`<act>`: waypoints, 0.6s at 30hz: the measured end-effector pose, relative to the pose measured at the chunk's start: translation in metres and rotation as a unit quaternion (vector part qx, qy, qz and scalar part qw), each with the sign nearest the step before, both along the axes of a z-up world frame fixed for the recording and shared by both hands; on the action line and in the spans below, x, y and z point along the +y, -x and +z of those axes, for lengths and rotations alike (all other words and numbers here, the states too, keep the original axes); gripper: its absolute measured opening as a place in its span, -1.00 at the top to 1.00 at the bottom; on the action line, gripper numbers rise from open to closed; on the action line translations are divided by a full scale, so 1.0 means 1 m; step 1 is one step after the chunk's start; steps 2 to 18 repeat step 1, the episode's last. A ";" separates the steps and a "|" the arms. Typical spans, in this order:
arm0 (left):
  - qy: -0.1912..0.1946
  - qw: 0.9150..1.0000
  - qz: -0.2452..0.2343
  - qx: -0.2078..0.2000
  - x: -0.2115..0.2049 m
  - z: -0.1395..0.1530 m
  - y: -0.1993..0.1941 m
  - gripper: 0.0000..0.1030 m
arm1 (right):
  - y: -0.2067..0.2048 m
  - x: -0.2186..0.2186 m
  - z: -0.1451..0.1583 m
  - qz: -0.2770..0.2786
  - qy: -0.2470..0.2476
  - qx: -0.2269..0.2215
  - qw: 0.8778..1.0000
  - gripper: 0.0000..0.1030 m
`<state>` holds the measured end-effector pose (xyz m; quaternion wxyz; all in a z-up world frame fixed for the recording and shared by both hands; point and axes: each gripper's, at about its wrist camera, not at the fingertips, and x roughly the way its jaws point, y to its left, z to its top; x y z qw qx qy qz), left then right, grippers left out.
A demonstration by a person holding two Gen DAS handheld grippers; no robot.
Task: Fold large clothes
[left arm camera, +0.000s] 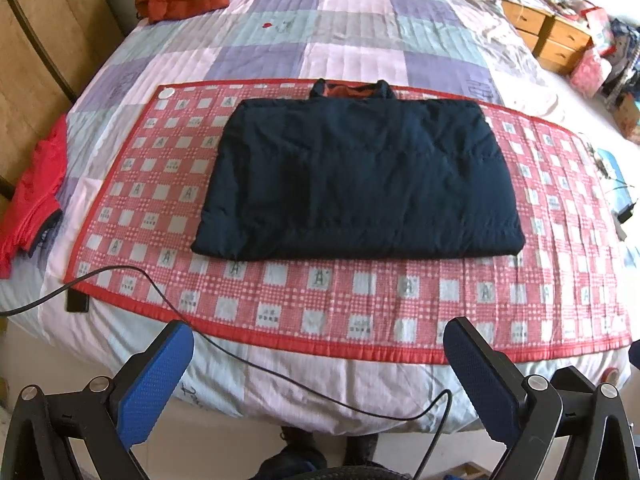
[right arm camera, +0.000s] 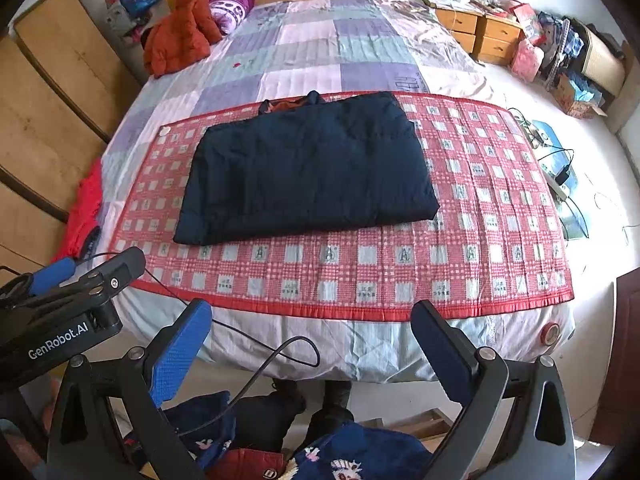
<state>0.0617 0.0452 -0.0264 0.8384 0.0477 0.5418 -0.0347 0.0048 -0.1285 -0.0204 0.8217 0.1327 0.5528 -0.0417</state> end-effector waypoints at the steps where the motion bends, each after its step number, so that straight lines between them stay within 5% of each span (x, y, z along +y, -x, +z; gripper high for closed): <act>1: 0.001 1.000 -0.002 0.000 -0.001 0.000 0.000 -1.00 | 0.001 -0.002 -0.001 0.000 -0.001 0.000 1.000 -0.98; 18: 0.001 1.000 -0.002 0.000 -0.001 0.000 0.000 -1.00 | 0.001 -0.002 -0.001 0.000 -0.001 0.000 1.000 -0.98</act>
